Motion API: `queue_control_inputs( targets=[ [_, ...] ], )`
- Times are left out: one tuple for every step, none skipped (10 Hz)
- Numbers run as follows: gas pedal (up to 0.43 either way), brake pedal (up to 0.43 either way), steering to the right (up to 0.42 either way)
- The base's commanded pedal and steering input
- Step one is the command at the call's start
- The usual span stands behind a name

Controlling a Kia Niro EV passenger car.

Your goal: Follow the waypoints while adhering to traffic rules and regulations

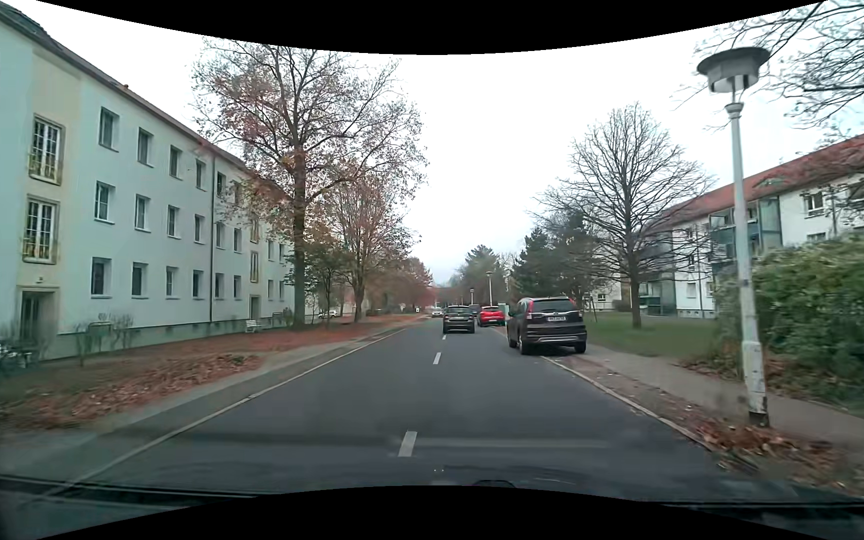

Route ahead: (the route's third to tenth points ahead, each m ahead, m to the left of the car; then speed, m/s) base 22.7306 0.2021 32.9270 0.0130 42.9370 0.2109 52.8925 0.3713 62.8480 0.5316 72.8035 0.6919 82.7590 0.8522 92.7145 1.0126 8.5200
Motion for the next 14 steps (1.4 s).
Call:
queue_control_inputs(
  targets=[
    [0.15,0.0,-0.004],
    [0.15,0.0,-0.003],
    [0.15,0.0,-0.002],
    [0.15,0.0,-0.001],
    [0.15,0.0,-0.001],
    [0.15,0.0,0.0],
    [0.15,0.0,0.0],
    [0.15,0.0,0.0],
    [0.15,0.0,0.001],
    [0.138,0.0,0.002],
    [0.138,0.0,0.003],
    [0.138,0.0,0.003],
    [0.138,0.0,0.002],
    [0.138,0.0,0.002]
  ],
)
